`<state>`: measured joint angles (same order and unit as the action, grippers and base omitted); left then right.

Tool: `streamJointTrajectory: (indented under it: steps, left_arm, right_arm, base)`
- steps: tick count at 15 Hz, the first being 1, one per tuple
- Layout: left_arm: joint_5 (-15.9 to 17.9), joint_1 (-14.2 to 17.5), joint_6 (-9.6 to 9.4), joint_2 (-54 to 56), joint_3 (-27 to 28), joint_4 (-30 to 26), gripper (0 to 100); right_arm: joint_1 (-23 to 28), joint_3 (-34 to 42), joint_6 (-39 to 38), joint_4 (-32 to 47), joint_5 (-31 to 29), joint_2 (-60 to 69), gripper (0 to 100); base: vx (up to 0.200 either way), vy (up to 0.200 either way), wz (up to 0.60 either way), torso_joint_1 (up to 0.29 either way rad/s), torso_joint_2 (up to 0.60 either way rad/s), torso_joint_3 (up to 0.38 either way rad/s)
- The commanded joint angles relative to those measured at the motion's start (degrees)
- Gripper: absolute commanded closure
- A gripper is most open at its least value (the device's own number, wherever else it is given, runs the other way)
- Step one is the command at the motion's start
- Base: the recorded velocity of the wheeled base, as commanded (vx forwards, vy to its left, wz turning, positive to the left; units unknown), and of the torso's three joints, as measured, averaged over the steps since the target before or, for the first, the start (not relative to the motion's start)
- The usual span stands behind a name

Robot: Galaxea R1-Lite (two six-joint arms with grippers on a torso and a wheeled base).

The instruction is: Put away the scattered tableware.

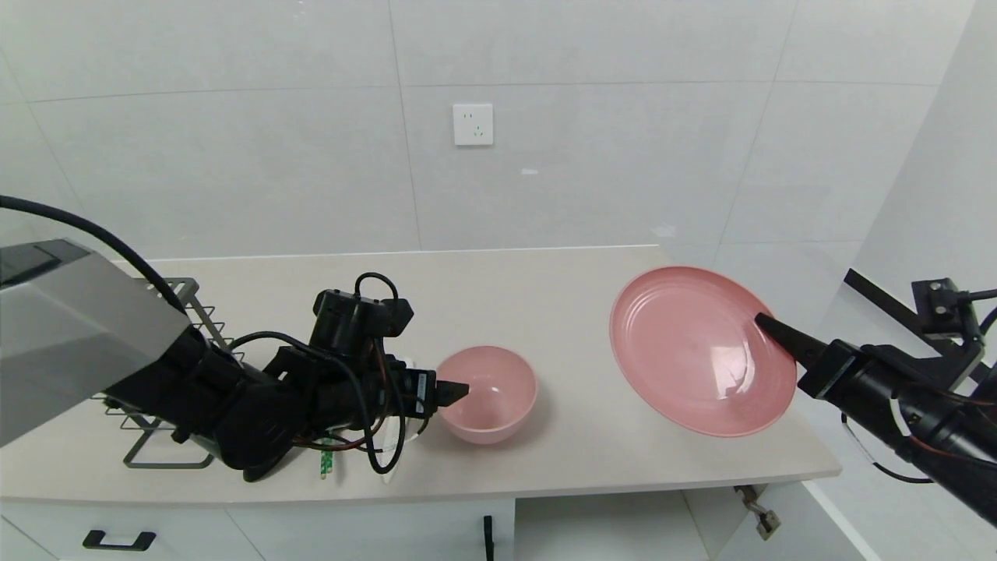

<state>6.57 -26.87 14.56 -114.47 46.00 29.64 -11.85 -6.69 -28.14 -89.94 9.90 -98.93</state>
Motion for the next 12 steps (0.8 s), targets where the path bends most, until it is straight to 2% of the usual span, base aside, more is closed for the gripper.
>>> streamJointTrajectory:
  steps: [1, 4, 12]
  left_arm:
    - [0.0, 0.3, 0.12, -4.6, 1.6, 2.8, 0]
    - [0.0, 0.6, 0.12, -8.0, 1.6, 8.2, 0]
    - [0.0, 0.6, 0.3, -9.4, 2.4, 8.1, 0]
  right_arm:
    - [0.1, 0.0, 0.0, -0.1, 0.0, -0.2, 100]
    - [0.1, -0.1, 0.0, -0.1, 0.0, -0.3, 100]
    - [0.1, 0.0, 0.0, -0.1, 0.0, -0.6, 100]
  base:
    - [0.0, 0.0, 0.0, 0.0, 0.0, 0.0]
    - [0.0, 0.0, 0.0, 0.0, 0.0, 0.0]
    - [0.0, 0.0, 0.0, 0.0, 0.0, 0.0]
